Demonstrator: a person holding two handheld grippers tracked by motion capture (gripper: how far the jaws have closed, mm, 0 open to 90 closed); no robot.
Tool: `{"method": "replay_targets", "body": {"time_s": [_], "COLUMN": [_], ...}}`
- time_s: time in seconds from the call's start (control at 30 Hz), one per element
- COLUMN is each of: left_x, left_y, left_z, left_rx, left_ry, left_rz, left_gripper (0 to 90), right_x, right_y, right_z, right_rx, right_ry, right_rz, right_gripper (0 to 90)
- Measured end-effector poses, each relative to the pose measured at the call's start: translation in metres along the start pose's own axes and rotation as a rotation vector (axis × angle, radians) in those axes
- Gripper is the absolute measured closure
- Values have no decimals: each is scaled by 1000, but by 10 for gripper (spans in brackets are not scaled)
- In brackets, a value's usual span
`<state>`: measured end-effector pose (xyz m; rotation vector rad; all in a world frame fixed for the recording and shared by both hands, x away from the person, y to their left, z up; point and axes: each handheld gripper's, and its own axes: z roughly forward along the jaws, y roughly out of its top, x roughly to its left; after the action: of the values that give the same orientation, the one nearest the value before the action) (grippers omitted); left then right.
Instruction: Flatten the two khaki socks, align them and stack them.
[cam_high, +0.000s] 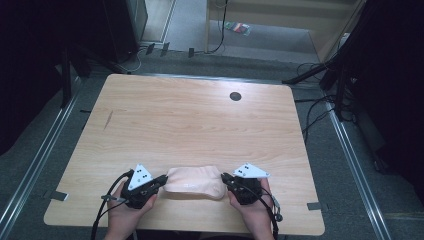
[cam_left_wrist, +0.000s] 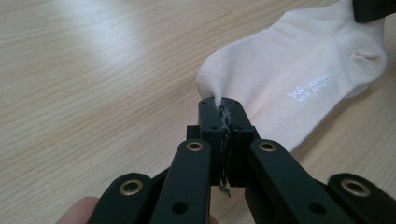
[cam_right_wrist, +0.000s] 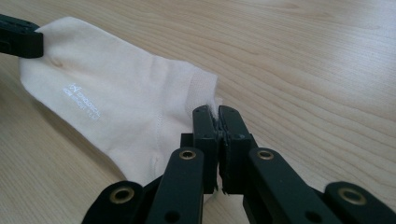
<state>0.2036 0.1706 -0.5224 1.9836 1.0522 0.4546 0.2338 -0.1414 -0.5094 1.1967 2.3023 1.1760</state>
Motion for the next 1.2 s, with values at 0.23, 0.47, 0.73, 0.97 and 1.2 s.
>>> {"method": "replay_targets", "body": {"time_s": [0.23,0.47,0.73,0.97,1.2], "left_x": [0,5,18,18,11], "left_y": [-1,-3,-3,-7,-13], "left_z": [4,6,6,15,21], "left_rx": [4,-45,-90,-37,25], "left_ry": [0,-2,-58,-80,-69], "left_rz": [5,-26,-107,-95,-83], "left_gripper": [887,601,596,790,805], "right_x": [-1,-2,-12,-11,-14], "right_y": [-3,-8,-15,-19,-20], "right_z": [5,11,-1,10,17], "right_rx": [24,27,-5,24,48], "right_ry": [-9,-32,-6,9,-30], "right_rz": [-4,-1,127,165,134], "right_gripper": [875,634,610,808,900]}}
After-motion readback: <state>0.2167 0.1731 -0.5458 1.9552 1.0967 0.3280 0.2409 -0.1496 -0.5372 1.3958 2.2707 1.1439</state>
